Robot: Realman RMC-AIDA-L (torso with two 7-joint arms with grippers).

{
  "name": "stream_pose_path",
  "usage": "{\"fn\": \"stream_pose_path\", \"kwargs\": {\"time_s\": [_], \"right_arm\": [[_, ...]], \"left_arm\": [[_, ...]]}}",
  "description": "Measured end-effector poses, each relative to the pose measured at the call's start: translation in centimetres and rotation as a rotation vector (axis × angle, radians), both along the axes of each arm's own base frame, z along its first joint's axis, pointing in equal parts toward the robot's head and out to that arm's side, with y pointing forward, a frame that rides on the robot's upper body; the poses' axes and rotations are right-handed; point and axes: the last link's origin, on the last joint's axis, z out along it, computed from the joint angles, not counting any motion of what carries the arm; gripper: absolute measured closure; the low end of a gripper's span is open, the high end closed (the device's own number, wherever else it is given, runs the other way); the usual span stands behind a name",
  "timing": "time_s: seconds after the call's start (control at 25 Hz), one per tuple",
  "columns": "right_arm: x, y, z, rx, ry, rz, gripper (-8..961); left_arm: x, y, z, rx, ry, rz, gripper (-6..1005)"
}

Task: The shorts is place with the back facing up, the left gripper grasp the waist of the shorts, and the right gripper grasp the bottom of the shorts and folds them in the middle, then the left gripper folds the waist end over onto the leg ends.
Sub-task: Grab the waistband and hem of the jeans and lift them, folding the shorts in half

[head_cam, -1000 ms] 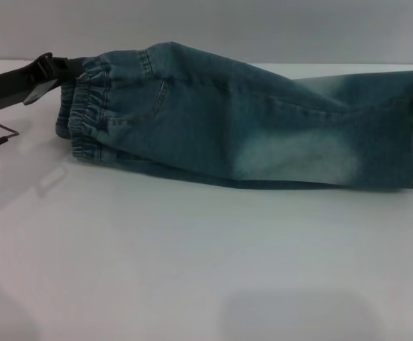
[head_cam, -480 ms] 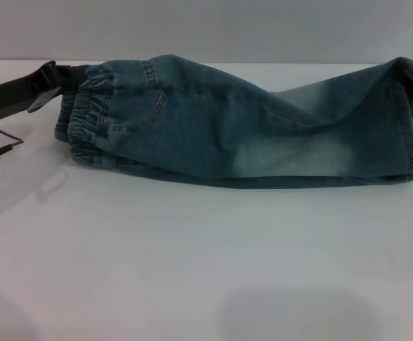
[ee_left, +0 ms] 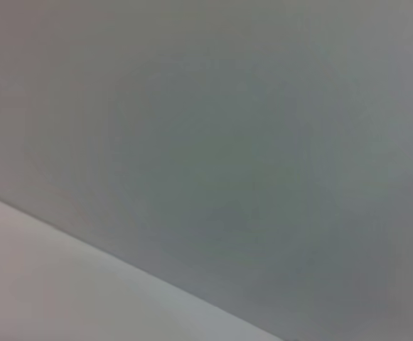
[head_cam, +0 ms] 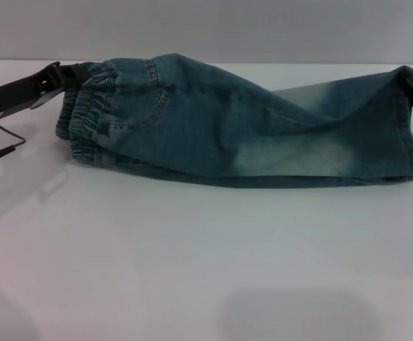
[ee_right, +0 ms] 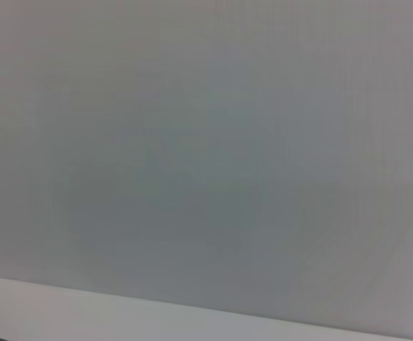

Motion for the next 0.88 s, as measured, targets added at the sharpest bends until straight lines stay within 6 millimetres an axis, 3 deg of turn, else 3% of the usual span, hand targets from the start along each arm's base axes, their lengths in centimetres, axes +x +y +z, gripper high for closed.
{"fn": "stream_pose_path", "kwargs": {"time_s": [0.4,0.64,0.88], "right_arm": [[-0.2,1.1,-0.3,0.014,-0.041,-0.019,954],[-0.3,1.5,-0.4,0.029,-0.053,-0.040,824],[-0.1,1.5,-0.6,0.033,-0.061,-0.059,546]], "left_arm": [[-0.7,0.2,0.1,0.029,0.031,0.024,907],[-1.0,0.1,-0.4,0.039,0.088,-0.005,900],[-0.9,0.2,-1.0,0.034,0.118,-0.036,864]]}}
